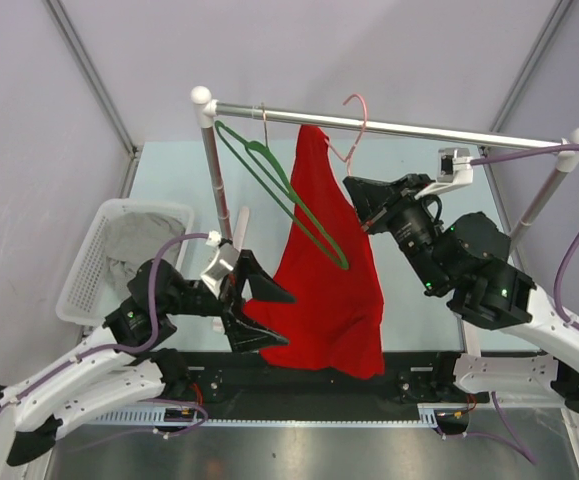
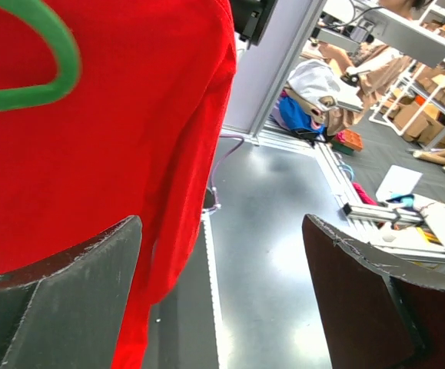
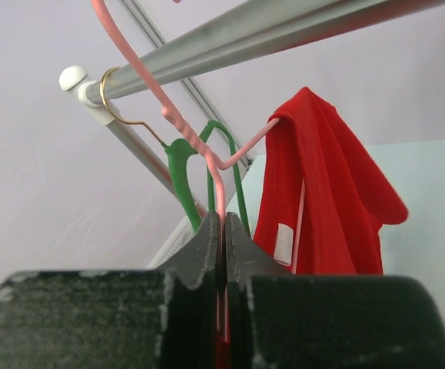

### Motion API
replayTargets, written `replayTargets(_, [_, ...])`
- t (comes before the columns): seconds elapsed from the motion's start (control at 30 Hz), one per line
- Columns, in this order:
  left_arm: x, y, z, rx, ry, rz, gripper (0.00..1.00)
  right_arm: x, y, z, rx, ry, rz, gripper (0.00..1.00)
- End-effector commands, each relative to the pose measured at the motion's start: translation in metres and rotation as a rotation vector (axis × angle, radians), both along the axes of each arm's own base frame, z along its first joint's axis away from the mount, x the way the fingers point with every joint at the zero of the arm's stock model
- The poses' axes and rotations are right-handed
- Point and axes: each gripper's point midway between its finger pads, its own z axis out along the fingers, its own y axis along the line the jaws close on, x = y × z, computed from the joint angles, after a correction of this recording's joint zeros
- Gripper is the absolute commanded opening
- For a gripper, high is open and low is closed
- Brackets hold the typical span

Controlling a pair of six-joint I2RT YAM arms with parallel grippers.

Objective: Remove the t-shirt from the hanger

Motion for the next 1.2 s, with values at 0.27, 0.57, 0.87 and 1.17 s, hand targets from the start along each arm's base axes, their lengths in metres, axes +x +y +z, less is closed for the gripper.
replayTargets(0.27, [0.015,-0.022,0.019,-0.006,-0.090,0.127,0.92,-0.044,-0.050,0.014,0.043,-0.071,0.126,0.00])
replayTargets(0.57, [0.053,-0.033,-0.004,0.072,0.000,0.306,0.91,-0.042,-0.056,-0.074,0.040,0.073,0.105,0.00])
replayTargets(0.87, [0.118,0.000,-0.041,0.196,0.115,0.745,0.87,0.024,-0.031,-0.139,0.012,0.258,-0.281,0.00])
replayTargets(1.17, [0.078,-0.042,-0.018,0.115,0.124,0.426,0.94,0.060,-0.062,-0.149,0.113,0.317,-0.566,0.00])
